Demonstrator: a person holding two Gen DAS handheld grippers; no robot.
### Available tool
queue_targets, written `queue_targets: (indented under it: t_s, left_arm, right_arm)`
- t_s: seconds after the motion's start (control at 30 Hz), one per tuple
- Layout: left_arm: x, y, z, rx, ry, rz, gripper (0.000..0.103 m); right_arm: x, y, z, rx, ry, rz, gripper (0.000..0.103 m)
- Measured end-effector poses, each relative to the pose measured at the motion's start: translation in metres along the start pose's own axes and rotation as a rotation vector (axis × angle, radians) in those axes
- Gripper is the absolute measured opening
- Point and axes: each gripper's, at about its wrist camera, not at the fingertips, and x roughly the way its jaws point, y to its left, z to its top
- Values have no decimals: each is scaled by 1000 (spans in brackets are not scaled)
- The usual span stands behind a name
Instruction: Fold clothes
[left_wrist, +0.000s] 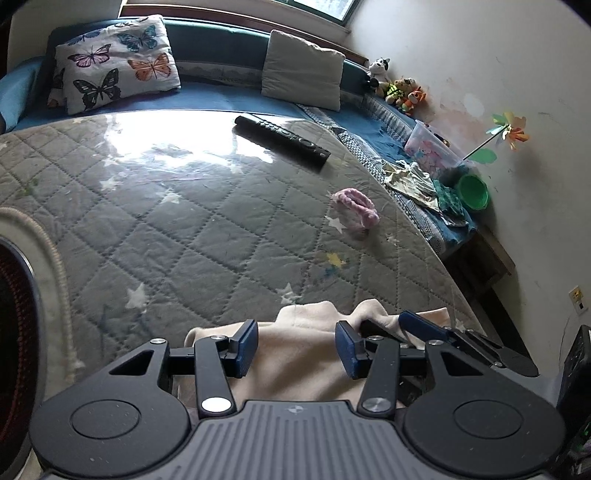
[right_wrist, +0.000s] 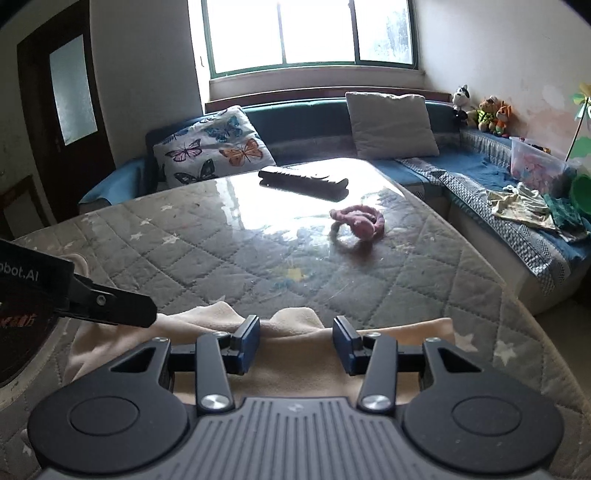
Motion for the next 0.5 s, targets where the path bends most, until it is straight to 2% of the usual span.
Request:
queue_targets:
  t_s: [0.13, 0.33, 0.5]
  left_arm:
    - [13, 5, 0, -8, 26, 16, 50]
    - [22, 16, -3, -30, 39, 20, 49]
    - [23, 17, -2, -35, 37, 20, 49]
  right_arm:
    - [5, 8, -2, -62, 9, -29, 46]
    - [-6, 2, 6, -20, -41, 4, 44]
    - [10, 7, 2, -79, 10, -8, 45]
